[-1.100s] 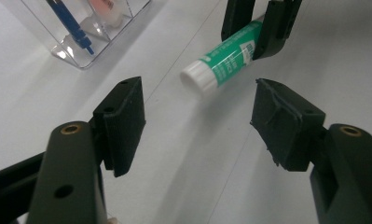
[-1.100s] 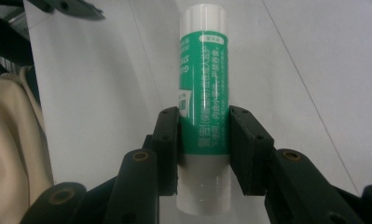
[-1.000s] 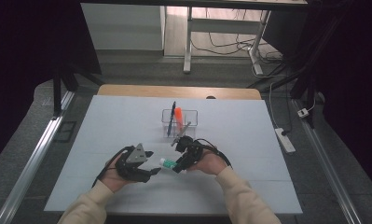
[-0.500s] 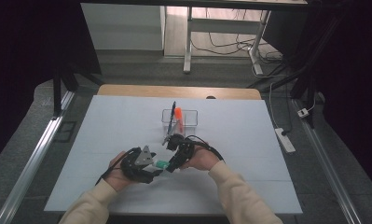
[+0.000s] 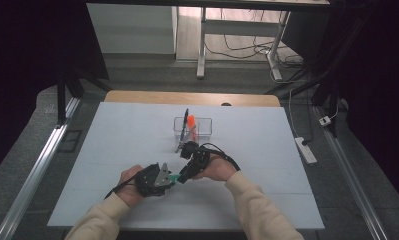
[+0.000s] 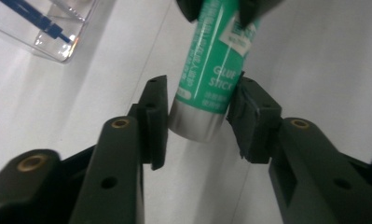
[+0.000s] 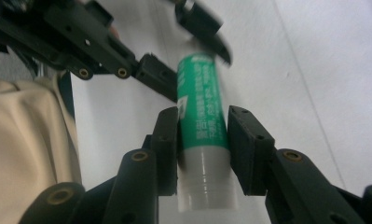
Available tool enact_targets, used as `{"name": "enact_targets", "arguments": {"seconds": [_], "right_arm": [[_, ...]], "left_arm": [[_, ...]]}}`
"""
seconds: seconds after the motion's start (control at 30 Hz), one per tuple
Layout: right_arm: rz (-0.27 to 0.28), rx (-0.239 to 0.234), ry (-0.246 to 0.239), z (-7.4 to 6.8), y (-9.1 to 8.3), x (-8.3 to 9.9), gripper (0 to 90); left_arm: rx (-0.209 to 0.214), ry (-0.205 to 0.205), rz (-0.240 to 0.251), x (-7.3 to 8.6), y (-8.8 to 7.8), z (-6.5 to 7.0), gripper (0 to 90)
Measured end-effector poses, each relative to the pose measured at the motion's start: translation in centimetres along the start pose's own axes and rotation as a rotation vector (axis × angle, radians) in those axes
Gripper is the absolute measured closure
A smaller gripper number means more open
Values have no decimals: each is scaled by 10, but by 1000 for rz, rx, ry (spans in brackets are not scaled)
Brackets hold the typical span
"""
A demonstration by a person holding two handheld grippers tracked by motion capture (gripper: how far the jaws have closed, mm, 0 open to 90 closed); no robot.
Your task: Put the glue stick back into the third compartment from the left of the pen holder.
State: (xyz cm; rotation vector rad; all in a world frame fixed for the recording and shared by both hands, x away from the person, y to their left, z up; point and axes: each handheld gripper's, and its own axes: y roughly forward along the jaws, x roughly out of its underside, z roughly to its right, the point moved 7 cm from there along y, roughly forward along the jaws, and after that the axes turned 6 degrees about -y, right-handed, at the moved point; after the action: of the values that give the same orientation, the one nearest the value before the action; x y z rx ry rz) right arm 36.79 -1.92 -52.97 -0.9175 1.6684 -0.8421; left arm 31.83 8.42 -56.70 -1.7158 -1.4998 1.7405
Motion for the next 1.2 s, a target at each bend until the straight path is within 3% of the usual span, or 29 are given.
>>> {"name": "enact_targets", "arguments": {"seconds": [0.3,0.57,0.77,1.2], "right_arm": [[81,49,14,5,-8,-2,520],[238,156,23,14,-29,5,443],[341,219,38,16,-45,21,431],[474,320,76,22,-63,61,417]], "left_arm": [[9,-33,14,1,-3,-4,655],[7,-110,20,8,-5,-14,656],[5,-157,38,11,-8,-22,657],[-1,-215,83,12,-13,-29,656]]}}
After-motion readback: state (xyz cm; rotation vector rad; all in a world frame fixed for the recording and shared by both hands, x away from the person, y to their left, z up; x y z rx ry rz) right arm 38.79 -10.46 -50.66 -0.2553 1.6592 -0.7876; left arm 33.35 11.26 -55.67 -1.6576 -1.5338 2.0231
